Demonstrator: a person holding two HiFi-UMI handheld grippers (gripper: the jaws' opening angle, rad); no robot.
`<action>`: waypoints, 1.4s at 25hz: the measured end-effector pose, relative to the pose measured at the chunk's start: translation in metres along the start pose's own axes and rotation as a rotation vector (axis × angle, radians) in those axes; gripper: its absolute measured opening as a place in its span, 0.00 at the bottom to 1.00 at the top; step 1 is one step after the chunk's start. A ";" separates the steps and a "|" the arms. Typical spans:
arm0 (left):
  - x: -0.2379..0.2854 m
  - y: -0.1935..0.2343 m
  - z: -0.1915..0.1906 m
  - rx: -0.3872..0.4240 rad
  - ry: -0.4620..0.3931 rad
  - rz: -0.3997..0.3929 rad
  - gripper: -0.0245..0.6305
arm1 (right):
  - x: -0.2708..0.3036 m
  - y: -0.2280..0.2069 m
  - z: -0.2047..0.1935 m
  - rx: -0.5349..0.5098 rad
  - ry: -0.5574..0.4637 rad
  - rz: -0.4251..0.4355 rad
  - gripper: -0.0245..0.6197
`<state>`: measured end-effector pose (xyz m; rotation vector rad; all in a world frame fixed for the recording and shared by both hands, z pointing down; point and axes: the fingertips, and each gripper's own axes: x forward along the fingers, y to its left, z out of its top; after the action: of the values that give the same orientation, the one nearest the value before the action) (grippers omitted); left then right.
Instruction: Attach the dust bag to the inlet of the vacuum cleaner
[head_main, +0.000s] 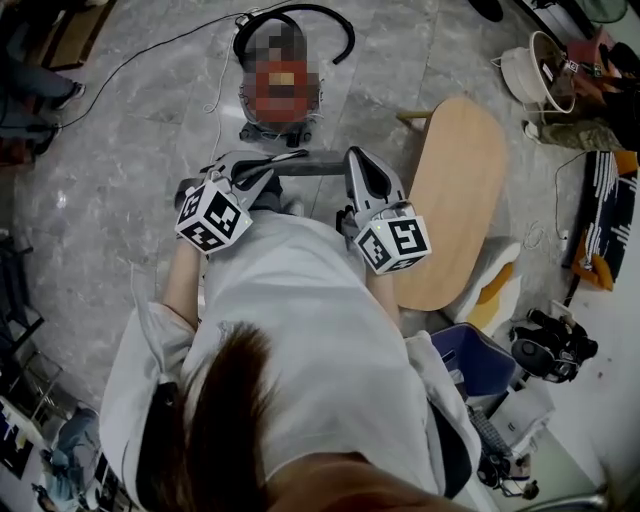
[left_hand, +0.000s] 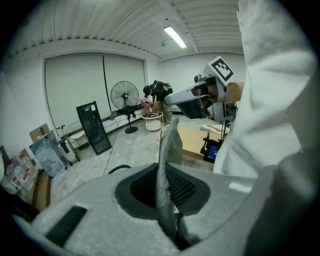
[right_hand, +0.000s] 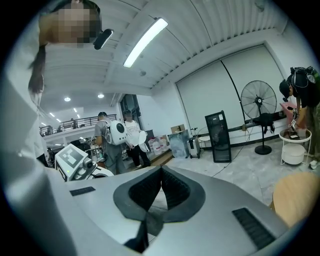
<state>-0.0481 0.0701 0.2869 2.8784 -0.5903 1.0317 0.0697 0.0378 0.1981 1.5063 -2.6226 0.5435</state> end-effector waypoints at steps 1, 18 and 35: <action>0.001 0.006 0.000 0.008 0.003 -0.013 0.10 | 0.007 -0.002 0.004 -0.002 -0.004 -0.007 0.04; 0.017 0.088 -0.010 0.080 0.000 -0.110 0.10 | 0.072 -0.030 0.023 0.019 -0.041 -0.133 0.04; 0.021 0.089 -0.009 0.023 0.050 -0.082 0.10 | 0.096 -0.043 0.040 0.013 -0.057 -0.020 0.04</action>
<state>-0.0701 -0.0182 0.2981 2.8599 -0.4565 1.1028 0.0614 -0.0747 0.1942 1.5734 -2.6473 0.5254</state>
